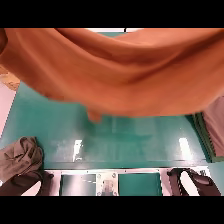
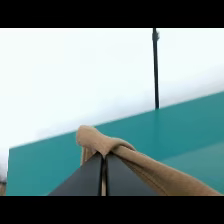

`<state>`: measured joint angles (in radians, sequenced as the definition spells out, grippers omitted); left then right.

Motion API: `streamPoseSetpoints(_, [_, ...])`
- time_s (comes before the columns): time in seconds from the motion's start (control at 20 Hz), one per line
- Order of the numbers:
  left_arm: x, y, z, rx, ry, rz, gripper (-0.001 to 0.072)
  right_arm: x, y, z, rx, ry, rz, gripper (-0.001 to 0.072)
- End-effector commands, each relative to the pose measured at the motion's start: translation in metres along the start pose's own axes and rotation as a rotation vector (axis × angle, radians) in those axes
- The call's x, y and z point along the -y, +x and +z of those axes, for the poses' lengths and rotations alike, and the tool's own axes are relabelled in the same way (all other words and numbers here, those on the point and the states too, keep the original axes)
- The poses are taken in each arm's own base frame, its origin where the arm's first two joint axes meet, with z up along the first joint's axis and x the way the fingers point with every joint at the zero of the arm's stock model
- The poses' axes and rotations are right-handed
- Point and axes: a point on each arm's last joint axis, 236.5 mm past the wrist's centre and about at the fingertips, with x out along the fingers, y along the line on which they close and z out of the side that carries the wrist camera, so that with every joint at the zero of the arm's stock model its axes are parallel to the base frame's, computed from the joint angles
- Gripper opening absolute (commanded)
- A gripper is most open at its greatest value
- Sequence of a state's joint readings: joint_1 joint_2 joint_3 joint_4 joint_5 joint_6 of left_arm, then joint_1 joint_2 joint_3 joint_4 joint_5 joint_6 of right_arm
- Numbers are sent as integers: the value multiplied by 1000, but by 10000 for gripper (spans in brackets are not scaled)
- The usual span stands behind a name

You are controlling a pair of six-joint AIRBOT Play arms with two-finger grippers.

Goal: Fold the shirts.

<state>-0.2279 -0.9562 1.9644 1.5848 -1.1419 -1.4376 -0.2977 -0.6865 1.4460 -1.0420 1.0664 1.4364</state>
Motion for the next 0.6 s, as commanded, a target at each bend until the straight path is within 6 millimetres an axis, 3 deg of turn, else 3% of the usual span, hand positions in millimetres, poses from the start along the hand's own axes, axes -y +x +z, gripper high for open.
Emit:
streamPoseSetpoints(0.0, [10,78,-74,-240,12,-28,23,50,60,-89,-194,105,-61,18])
streamPoseSetpoints(0.15, [45,186,-211,-524,-9,-128,23,106,122,-209,-369,230,-131,19])
streamPoseSetpoints(0.3, [81,270,-337,-670,-71,-208,24,152,168,-310,-490,362,-207,19])
streamPoseSetpoints(0.4, [92,299,-376,-692,-155,-201,24,172,194,-351,-557,416,-232,18])
streamPoseSetpoints(0.5, [100,310,-390,-692,-208,-210,27,182,216,-372,-613,431,-228,19])
streamPoseSetpoints(0.55, [100,310,-387,-687,-209,-210,212,184,224,-373,-628,432,-218,20])
